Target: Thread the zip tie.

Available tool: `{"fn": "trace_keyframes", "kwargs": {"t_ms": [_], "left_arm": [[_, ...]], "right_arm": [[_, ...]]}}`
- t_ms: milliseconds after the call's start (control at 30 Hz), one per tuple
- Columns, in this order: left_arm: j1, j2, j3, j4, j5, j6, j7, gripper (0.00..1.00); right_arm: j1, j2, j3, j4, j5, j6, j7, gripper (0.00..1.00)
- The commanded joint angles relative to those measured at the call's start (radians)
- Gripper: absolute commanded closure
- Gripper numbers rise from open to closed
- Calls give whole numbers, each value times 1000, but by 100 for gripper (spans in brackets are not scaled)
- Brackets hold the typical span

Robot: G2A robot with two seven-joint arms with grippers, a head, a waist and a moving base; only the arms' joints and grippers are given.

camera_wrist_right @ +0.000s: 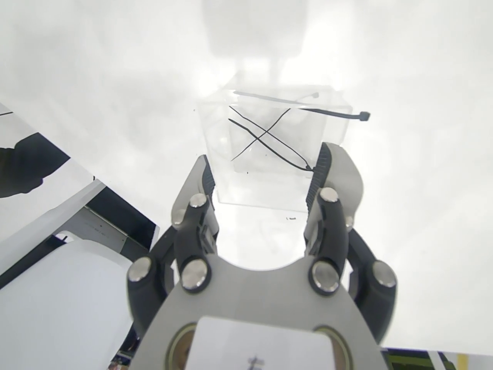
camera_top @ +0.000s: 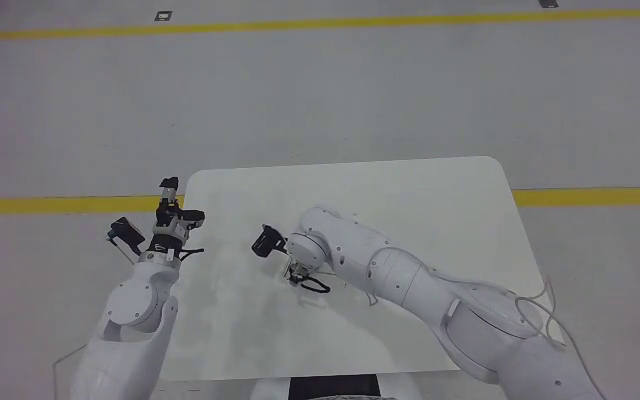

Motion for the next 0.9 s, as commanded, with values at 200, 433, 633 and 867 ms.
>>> {"fn": "trace_keyframes", "kwargs": {"t_ms": [200,433,633,867], "left_arm": [[0,0,0,0,0,0,0,0],[0,0,0,0,0,0,0,0],[0,0,0,0,0,0,0,0],[0,0,0,0,0,0,0,0]], "right_arm": [[-1,-11,12,-2,-12,-8,2,64],[-7,-20,20,13,-29,-2,0,69],[-15,-26,30,12,-40,-5,-12,70],[-22,-22,50,-21,-61,1,-6,72]]}}
